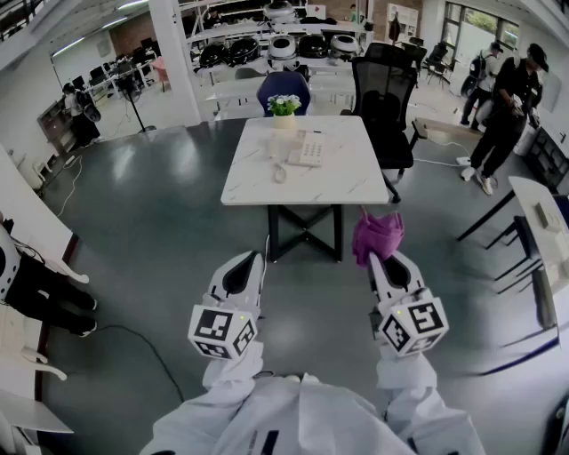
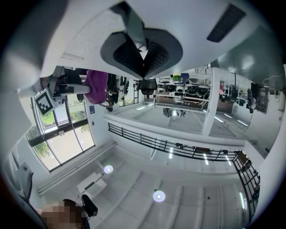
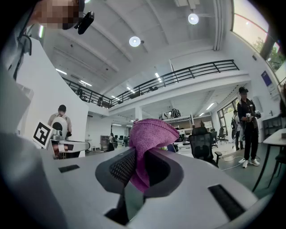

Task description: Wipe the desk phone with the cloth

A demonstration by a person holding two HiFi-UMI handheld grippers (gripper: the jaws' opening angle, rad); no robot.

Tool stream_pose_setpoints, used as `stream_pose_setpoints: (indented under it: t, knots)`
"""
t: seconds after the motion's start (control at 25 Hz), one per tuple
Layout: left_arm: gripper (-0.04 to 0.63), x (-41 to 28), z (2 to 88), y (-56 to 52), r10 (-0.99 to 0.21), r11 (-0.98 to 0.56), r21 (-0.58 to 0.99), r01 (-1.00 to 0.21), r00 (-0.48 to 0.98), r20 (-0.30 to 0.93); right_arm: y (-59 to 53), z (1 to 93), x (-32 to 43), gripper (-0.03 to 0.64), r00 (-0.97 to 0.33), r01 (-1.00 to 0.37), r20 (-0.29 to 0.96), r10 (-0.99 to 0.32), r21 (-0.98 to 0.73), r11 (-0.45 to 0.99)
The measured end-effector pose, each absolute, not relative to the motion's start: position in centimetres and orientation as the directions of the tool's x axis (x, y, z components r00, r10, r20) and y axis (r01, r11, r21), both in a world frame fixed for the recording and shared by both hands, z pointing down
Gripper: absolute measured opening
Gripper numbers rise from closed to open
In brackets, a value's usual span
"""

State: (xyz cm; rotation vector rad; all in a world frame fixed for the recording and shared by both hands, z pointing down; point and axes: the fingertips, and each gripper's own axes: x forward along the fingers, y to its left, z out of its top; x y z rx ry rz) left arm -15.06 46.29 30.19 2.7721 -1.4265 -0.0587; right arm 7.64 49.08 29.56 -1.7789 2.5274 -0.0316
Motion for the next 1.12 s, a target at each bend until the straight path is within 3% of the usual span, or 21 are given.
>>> stream_pose_setpoints:
  t: [1.12]
  knots:
    - [-0.002,-13.9,33.6,45.0,-0.845,-0.529,0.095,-0.843,0.533,0.024,45.7,31.7,9.3,0.04,-0.392,-0.916,-0.023,-0.919,-0.086,0.393]
